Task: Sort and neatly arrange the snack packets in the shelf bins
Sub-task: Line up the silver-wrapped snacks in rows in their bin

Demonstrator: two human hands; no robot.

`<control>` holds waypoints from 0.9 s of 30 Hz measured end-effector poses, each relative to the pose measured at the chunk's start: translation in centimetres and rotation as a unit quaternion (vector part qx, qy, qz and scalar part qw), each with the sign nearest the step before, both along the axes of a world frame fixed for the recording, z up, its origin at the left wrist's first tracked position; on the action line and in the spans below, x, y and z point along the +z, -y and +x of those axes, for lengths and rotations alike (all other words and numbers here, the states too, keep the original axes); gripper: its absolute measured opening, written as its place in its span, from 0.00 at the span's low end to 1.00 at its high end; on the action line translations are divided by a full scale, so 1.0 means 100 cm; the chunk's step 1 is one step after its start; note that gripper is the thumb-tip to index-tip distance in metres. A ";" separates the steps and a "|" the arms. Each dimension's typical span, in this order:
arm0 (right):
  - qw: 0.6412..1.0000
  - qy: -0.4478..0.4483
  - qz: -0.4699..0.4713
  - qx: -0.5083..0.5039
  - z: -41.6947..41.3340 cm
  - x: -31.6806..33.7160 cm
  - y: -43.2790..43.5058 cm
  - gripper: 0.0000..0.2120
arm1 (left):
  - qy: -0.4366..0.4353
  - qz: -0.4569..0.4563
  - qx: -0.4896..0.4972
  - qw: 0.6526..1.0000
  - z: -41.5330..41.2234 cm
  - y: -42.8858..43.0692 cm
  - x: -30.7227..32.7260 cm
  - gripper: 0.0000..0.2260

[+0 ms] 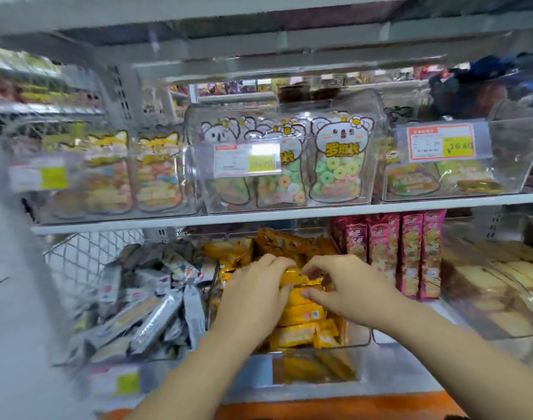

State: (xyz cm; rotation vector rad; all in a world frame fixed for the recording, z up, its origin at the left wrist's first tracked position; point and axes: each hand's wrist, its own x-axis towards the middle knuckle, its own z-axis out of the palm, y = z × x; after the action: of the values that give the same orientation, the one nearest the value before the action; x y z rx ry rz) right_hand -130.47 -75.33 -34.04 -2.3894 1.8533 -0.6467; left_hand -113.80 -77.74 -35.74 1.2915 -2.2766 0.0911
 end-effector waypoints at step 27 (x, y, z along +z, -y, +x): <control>0.986 -0.137 0.014 0.091 0.196 -0.031 0.090 0.19 | -0.009 0.048 0.138 0.989 0.230 0.050 -0.041 0.17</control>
State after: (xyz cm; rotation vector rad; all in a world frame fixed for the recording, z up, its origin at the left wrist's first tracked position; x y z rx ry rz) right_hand -110.90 -84.38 -37.15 -2.7018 1.6856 -0.2863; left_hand -90.78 -82.76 -39.86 1.6455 -2.0957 0.0673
